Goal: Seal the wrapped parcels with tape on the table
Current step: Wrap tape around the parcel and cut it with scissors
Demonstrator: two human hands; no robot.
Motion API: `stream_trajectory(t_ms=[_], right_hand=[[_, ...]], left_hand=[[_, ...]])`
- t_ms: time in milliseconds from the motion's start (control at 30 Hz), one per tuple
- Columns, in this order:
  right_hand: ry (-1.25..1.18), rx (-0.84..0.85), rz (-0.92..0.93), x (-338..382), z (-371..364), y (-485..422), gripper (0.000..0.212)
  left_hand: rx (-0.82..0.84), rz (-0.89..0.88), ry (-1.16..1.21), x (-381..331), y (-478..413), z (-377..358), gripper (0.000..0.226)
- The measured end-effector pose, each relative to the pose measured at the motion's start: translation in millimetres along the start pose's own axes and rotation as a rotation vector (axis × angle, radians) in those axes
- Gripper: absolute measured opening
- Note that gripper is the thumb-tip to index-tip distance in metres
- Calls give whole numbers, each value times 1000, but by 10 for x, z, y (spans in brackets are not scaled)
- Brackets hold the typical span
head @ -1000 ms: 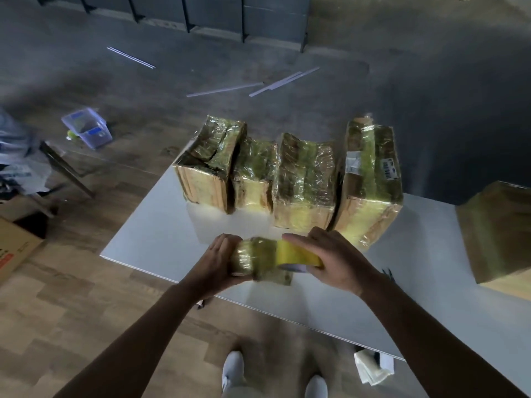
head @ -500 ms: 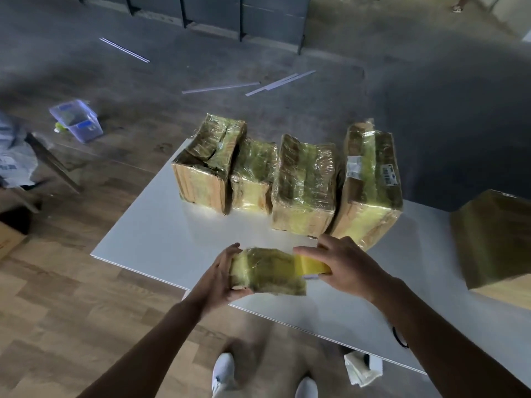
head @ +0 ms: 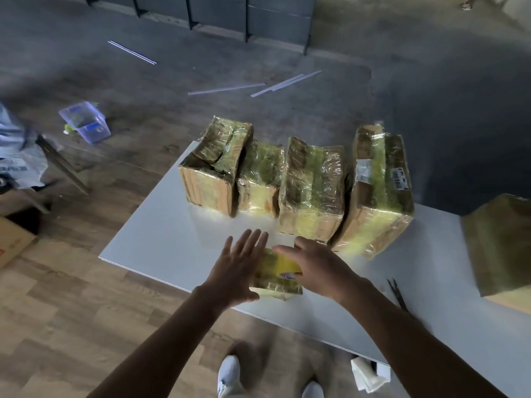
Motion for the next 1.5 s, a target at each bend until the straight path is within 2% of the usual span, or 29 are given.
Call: stream_trajectory(t_ms=[100, 267, 433, 533, 633, 867, 1000, 1167, 1267, 1333, 1500], right_hand=[[-66, 17, -8, 0, -5, 5, 65], [-262, 71, 9, -91, -66, 104, 75], [-77, 31, 100, -117, 156, 71, 70], [35, 53, 94, -287, 257, 201, 68], [150, 93, 103, -414, 246, 216, 77], [131, 116, 40, -739, 140, 277, 86], [64, 129, -53, -826, -146, 290, 91], [43, 142, -98, -817, -356, 316, 82], [46, 79, -91, -752, -410, 328, 80], [97, 41, -85, -713, -462, 360, 85], [28, 41, -113, -705, -563, 437, 74]], left_hand=[[-33, -4, -19, -31, 4, -116, 140], [-69, 73, 117, 181, 144, -340, 143], [-76, 122, 147, 236, 195, -462, 141], [-91, 114, 157, 227, 170, -443, 139], [-95, 80, 152, 190, 156, -445, 134], [-75, 13, 130, 189, 139, -440, 127], [-36, -28, 43, 200, 139, -455, 118], [49, -37, -124, 149, 94, -449, 121], [120, -75, -263, -66, -31, -320, 102], [110, -93, -271, -293, -152, -234, 92], [154, -57, -239, -519, -269, -320, 117]])
Point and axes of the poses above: each hand's wrist, its own y-axis away from the middle knuckle, its own z-axis out of the back of the hand, x = y × z, the point moved 2 cm from there along -y, towards the middle knuckle, and after that the axes turned 13 degrees about -y, right-handed, at the moved point
